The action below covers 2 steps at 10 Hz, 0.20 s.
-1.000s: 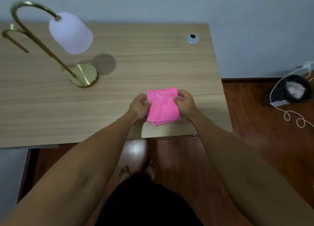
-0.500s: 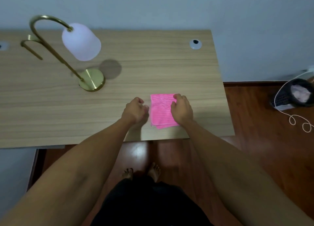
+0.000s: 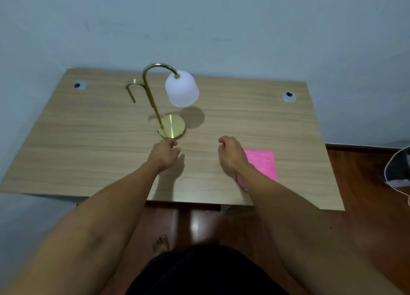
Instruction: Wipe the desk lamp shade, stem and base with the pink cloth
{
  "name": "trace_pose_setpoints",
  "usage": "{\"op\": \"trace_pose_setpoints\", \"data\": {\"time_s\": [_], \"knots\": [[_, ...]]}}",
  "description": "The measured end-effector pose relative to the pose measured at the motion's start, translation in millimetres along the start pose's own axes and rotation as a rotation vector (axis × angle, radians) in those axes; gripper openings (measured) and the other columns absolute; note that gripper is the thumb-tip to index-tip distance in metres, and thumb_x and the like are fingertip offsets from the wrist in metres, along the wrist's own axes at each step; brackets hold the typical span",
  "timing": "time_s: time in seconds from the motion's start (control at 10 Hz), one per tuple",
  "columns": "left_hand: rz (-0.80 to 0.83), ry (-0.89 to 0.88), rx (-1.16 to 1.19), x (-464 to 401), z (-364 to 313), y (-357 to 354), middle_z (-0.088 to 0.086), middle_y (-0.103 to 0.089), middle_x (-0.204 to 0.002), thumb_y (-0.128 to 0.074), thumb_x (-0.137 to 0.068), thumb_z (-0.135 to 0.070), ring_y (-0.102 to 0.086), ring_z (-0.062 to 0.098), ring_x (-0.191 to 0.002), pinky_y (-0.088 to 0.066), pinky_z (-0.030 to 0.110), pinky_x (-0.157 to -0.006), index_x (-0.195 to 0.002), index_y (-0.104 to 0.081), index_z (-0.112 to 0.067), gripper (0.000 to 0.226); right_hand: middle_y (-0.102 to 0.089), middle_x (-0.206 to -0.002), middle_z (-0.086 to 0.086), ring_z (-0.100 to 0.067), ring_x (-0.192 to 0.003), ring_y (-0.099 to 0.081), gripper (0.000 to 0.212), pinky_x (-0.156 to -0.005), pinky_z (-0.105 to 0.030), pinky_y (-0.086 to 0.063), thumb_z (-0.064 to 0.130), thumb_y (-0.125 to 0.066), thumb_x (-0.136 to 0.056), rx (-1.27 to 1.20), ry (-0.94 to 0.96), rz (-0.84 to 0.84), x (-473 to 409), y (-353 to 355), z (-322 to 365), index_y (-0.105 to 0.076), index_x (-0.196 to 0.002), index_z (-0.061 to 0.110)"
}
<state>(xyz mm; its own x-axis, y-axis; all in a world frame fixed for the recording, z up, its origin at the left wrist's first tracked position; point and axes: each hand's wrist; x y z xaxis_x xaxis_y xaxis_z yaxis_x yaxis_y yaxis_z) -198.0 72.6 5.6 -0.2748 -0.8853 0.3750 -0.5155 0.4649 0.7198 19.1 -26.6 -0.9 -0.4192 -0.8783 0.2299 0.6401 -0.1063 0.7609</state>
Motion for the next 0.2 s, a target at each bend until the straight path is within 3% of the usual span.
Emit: {"op": "trace_pose_setpoints", "data": {"time_s": [0.2], "knots": [[0.011,-0.035,-0.035,-13,52,60,0.012,-0.064,-0.134,-0.059,-0.093,-0.037,-0.059,0.030,-0.124,-0.044,0.036,-0.107,-0.133,-0.059,-0.012,0.047,-0.060,-0.136,-0.013,-0.034,-0.122,-0.059,0.036,-0.103,-0.041,-0.049,0.020,-0.048,-0.098,0.004,-0.026,-0.002,-6,-44,66,-0.063,-0.130,0.015]]}}
Point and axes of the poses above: each hand's wrist, its own x-axis away from the middle knuckle, its own y-axis out of the back of the hand, z = x × y
